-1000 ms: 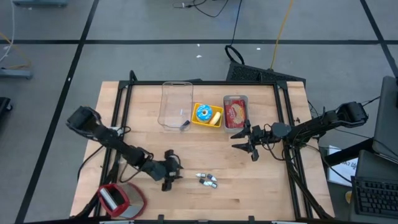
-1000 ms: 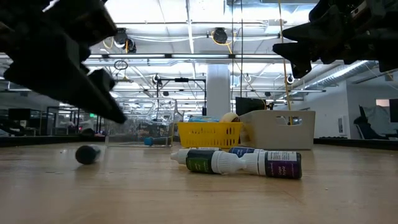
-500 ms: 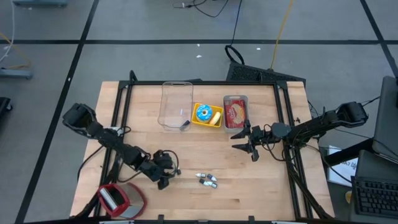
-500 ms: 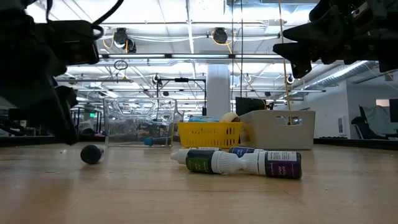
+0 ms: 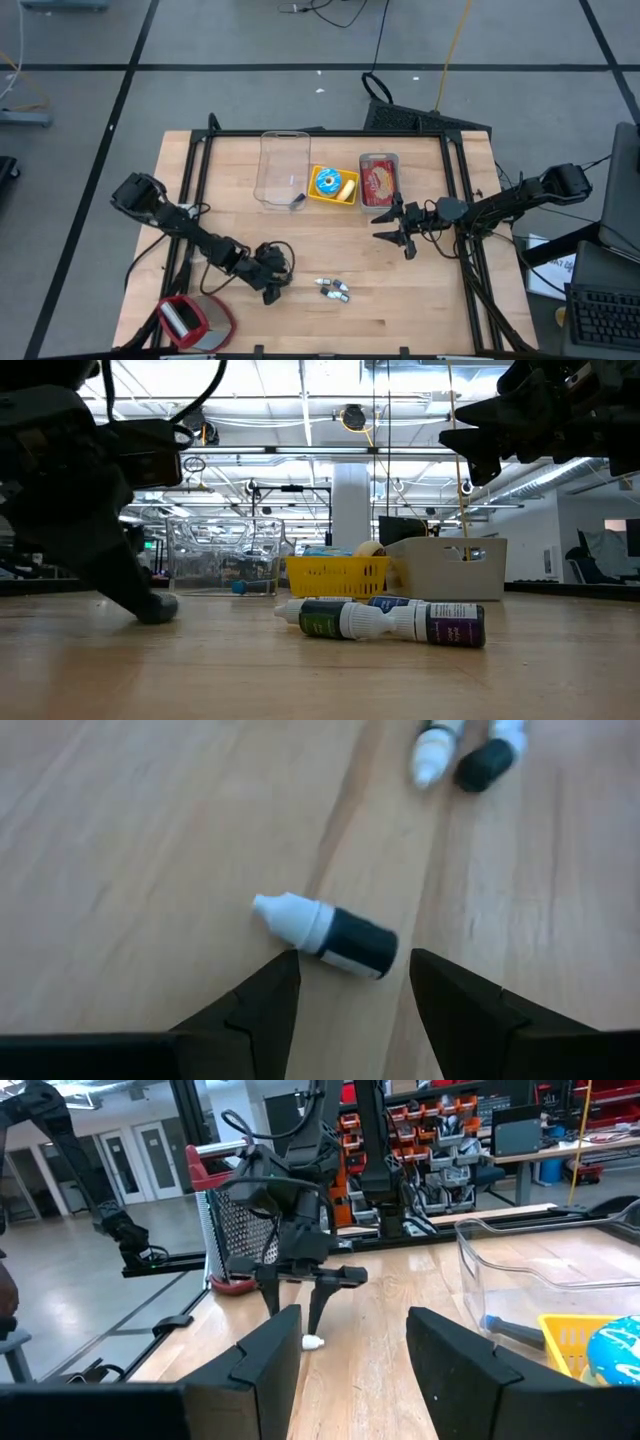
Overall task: Pick & Place Food Item
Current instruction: Put the black food coloring bottle into the transparent bin
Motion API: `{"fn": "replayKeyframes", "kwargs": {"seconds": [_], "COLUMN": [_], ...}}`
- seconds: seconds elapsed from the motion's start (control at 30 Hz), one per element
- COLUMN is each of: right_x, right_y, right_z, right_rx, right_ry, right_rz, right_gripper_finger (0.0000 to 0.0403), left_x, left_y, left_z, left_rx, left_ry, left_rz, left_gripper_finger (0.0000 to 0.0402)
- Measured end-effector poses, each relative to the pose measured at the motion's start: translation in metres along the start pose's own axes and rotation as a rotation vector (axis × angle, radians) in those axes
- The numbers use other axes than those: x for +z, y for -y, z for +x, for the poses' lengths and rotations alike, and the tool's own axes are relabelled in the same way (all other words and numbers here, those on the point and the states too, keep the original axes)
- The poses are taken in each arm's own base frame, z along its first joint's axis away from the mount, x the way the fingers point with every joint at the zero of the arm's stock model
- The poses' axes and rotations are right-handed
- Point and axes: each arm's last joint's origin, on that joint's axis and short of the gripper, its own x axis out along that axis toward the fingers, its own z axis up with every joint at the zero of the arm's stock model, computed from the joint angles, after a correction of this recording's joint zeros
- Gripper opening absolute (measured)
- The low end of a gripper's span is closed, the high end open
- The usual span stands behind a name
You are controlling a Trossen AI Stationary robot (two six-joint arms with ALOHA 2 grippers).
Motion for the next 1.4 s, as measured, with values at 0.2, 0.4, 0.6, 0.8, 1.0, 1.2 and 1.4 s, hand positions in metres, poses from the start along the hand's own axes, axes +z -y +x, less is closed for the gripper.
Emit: {"fn": "replayKeyframes", "kwargs": {"seconds": [0.2, 0.4, 0.6, 0.8, 1.0, 1.2, 1.4], "right_x": [0.000, 0.000, 0.000, 0.000, 0.000, 0.000, -0.001], "right_y": [0.000, 0.000, 0.000, 0.000, 0.000, 0.000, 0.000], "right_z": [0.000, 0.000, 0.000, 0.000, 0.000, 0.000, 0.000], "right_rx": [0.000, 0.000, 0.000, 0.000, 0.000, 0.000, -0.002], "right_ry": [0.000, 0.000, 0.000, 0.000, 0.000, 0.000, -0.006], "right_rz": [0.000, 0.000, 0.000, 0.000, 0.000, 0.000, 0.000], "right_gripper_finger": [0.0171, 0.0171, 0.0171, 0.0171, 0.0171, 0.0171, 0.0171], "left_x": [0.011, 0.014, 0.003, 0.001, 0.009, 0.017, 0.014], "left_y": [0.000, -0.006, -0.002, 0.001, -0.007, -0.010, -0.011], "left_z": [0.002, 0.003, 0.001, -0.001, 0.001, 0.007, 0.021], "left_rx": [-0.042, -0.018, 0.016, 0.111, 0.152, 0.030, -0.063], "left_ry": [0.064, 0.046, 0.030, 0.094, 0.104, 0.072, 0.051], "left_rz": [0.063, 0.028, 0.271, 0.556, 0.597, 0.647, 0.699], "left_gripper_finger": [0.0198, 0.0198, 0.0198, 0.0198, 0.0198, 0.0198, 0.0198]}}
